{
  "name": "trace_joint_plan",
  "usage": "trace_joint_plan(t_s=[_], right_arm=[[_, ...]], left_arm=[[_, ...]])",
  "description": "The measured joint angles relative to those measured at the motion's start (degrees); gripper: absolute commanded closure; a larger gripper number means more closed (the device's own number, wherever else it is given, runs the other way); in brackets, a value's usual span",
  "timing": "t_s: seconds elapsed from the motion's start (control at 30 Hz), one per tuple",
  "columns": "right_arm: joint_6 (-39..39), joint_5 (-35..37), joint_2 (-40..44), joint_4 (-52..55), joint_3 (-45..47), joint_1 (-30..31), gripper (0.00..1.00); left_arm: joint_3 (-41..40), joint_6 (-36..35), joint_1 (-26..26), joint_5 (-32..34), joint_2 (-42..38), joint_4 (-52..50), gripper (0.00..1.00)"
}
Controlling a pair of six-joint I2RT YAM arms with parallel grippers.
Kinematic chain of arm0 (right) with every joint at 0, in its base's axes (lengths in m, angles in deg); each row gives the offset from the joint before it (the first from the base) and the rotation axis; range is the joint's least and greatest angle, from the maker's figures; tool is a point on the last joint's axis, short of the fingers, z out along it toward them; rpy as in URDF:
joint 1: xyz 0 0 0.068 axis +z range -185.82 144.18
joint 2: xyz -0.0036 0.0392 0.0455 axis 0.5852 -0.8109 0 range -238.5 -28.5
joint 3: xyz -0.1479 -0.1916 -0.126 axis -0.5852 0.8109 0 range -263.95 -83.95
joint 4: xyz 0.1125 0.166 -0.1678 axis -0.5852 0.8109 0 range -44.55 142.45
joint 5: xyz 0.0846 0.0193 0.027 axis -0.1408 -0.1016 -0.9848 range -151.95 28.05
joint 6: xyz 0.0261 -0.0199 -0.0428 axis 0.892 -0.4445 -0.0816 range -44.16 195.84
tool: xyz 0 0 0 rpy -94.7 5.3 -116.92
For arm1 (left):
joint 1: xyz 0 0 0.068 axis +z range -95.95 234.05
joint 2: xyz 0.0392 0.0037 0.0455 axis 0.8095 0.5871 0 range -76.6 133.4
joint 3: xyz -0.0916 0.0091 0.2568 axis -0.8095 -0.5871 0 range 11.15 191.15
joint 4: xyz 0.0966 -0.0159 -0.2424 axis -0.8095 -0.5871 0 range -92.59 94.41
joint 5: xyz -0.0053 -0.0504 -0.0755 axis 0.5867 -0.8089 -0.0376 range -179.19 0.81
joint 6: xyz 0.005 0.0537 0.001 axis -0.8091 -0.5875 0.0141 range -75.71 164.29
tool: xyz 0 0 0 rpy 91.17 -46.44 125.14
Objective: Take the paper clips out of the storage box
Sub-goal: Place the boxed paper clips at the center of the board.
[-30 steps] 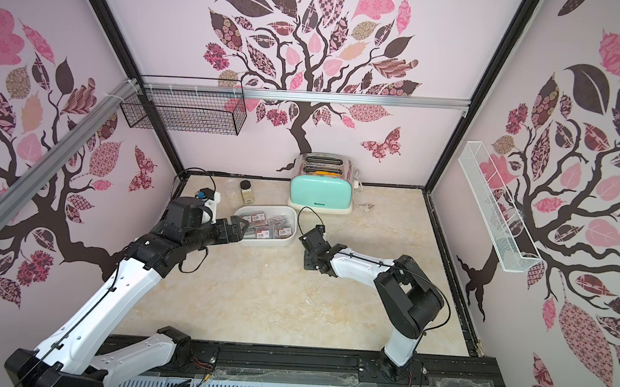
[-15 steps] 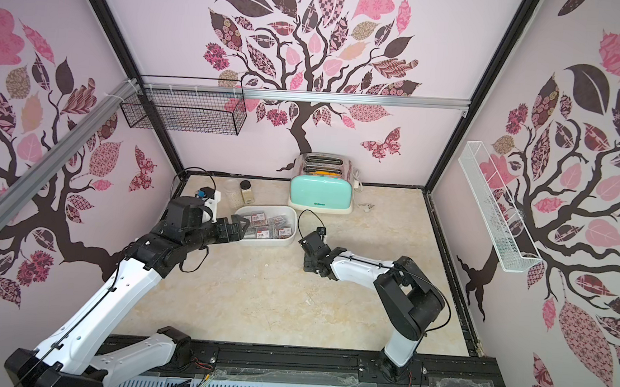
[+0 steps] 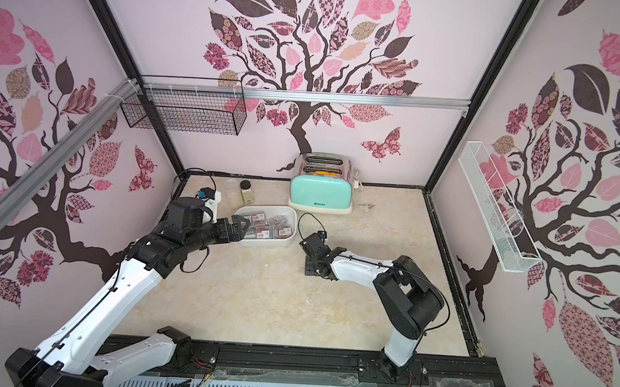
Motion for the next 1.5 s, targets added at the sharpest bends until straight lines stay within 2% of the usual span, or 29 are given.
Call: trace_joint_plan(t_s=[0.47,0.83,1.1,1.37,1.5], right_arm=[[-1.4,-1.4,-1.6,5.1,-2.5,0.0,0.31],[-3.2,-1.4,-2.4,7.5,-6.0,-0.1,0.37],[-3.3,-1.4,-3.8,8.4,-6.3,-0.1,0.37],[-4.4,-1.4,-3.8,9.6,-6.8,-0.1,0.32],[-5.4,-1.8,-3.6,11.7,-9.5,-0.1,0.22]], left_arm=[[-0.3,0.0,0.0,0.0,0.0,0.1,0.02],[-0.4,-0.1,0.0,0.0,0.0,0.1,0.02],[-0.4,-0.1,0.0,0.1,-0.1,0.1,0.02],[-0.3,-0.9,0.0,1.1,0.1,-0.6,0.02],[2.3,-1.9,0.0,1.7,2.4,-2.9,0.02]])
